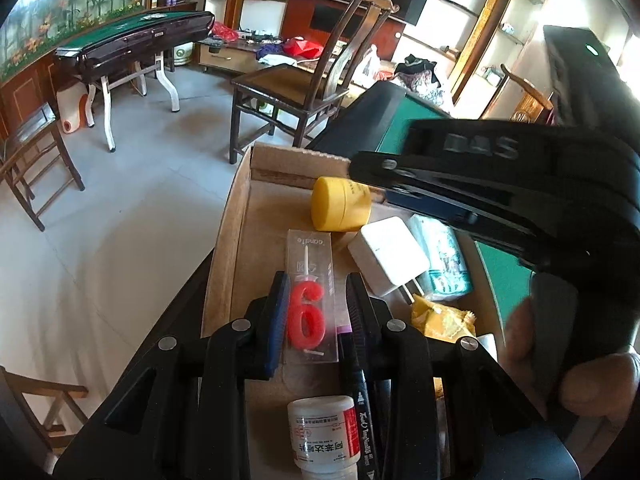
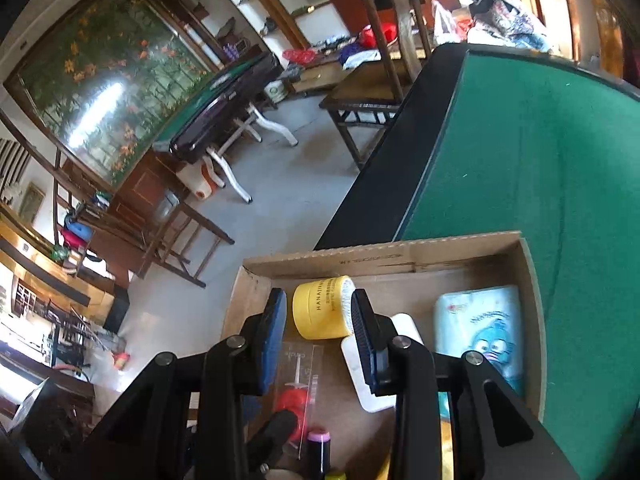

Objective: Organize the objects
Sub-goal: 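Open both grippers to drop the candle package and yellow tin into the tray, then grasp the white medicine box with the left gripper while the right gripper grasps the white spray bottle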

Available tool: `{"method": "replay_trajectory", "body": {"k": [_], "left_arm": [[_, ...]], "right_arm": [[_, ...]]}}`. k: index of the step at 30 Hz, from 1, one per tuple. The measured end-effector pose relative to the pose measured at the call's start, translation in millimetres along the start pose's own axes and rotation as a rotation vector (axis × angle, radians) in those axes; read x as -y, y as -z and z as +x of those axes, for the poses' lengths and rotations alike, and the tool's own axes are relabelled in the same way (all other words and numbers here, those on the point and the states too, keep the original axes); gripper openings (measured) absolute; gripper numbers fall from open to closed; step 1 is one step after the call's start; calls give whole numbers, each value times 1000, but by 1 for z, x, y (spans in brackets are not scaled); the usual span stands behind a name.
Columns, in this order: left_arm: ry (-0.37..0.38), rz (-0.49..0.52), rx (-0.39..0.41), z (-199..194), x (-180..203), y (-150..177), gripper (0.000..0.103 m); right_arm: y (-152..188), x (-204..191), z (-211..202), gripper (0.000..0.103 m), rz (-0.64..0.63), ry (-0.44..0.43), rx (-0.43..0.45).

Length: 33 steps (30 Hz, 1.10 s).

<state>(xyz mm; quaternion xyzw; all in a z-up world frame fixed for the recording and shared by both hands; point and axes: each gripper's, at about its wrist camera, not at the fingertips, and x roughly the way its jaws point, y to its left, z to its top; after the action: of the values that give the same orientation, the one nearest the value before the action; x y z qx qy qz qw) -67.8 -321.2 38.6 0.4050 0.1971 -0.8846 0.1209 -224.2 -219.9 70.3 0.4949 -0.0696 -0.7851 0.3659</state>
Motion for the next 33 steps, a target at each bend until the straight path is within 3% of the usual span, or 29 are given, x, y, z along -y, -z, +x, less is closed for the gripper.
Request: {"method": "replay_trajectory", "body": {"k": [2, 7, 10, 14, 16, 20, 24, 27, 33], "left_arm": [[21, -11, 13, -4, 0, -1, 28], [49, 0, 59, -13, 4, -2, 43], [49, 20, 76, -17, 10, -1, 43], [64, 47, 126, -26, 18, 0, 43], [83, 64, 156, -32, 22, 1, 50], [136, 150, 205, -47, 42, 7, 53], [205, 253, 227, -59, 75, 20, 53], [281, 310, 165, -61, 108, 33, 65], [394, 425, -36, -48, 195, 58, 65]], "right_arm": [[2, 5, -9, 34, 13, -8, 8], [17, 21, -35, 34, 53, -30, 23], [31, 32, -55, 34, 86, -73, 25], [72, 52, -98, 42, 131, -157, 97], [93, 62, -118, 42, 133, -164, 112], [127, 91, -164, 42, 131, -140, 147], [158, 141, -226, 43, 167, -60, 244], [176, 183, -266, 49, 225, 23, 333], [202, 241, -305, 49, 326, 148, 470]]}}
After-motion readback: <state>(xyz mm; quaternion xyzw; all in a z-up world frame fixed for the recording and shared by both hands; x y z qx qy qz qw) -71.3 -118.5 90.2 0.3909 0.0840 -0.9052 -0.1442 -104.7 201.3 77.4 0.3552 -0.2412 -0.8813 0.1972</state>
